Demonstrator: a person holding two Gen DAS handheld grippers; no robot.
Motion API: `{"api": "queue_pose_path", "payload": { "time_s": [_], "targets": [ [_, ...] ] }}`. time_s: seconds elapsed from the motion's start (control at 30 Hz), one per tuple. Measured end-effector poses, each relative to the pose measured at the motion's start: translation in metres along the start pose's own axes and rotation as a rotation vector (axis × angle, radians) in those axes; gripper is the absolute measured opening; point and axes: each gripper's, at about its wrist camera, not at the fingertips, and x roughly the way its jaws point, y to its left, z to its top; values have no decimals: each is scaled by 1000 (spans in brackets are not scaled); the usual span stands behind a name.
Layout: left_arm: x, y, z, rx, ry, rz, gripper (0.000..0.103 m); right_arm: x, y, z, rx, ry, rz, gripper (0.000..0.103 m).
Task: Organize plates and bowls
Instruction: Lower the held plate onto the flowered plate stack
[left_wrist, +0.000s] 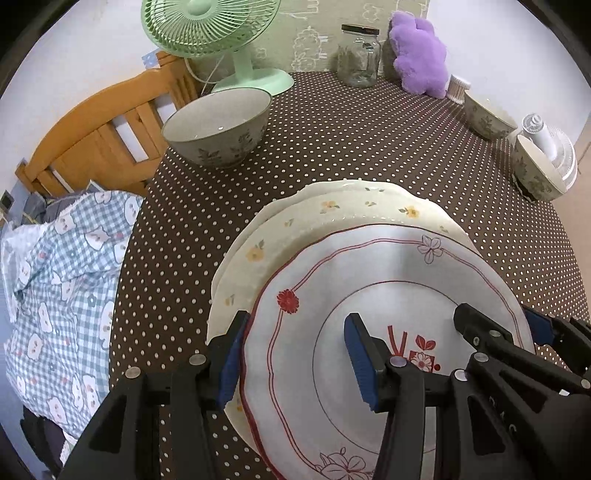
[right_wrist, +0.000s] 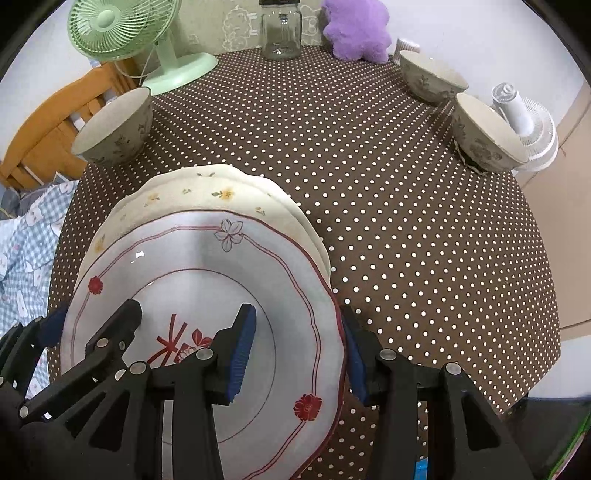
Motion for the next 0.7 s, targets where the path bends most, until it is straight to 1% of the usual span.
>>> {"api": "queue_pose_path", "payload": {
  "time_s": [0.17, 0.33, 0.4, 0.47, 0.53, 0.57, 0.63, 0.7],
  "targets": [
    [0, -2, 0, -3, -1, 16, 53, 0, 0, 1, -10, 7, 11, 49],
    [-1, 0, 0, -15, 2, 6, 56, -4, -5, -2, -22, 26, 44, 49],
    [-1, 0, -1, -13, 6, 0, 58, -7, -8, -5, -20, 35, 49, 49],
    [-2, -1, -2, -11, 9, -4, 63, -11, -10, -9, -24, 49, 40, 49],
    [-3, 0, -5, -11, 16, -2, 65, -16, -13, -14, -21, 50, 42, 43],
    [-4, 0, -6, -12, 16, -2, 65, -18, -15, -17, -18, 49, 50, 42],
    [-7, 0, -9, -13, 13, -4, 66, -23, -14, -20, -20, 40, 61, 33],
    [-10, -1, -9, -10, 8, -1, 67, -25, -11, -22, -36, 33, 64, 29]
  ]
}}
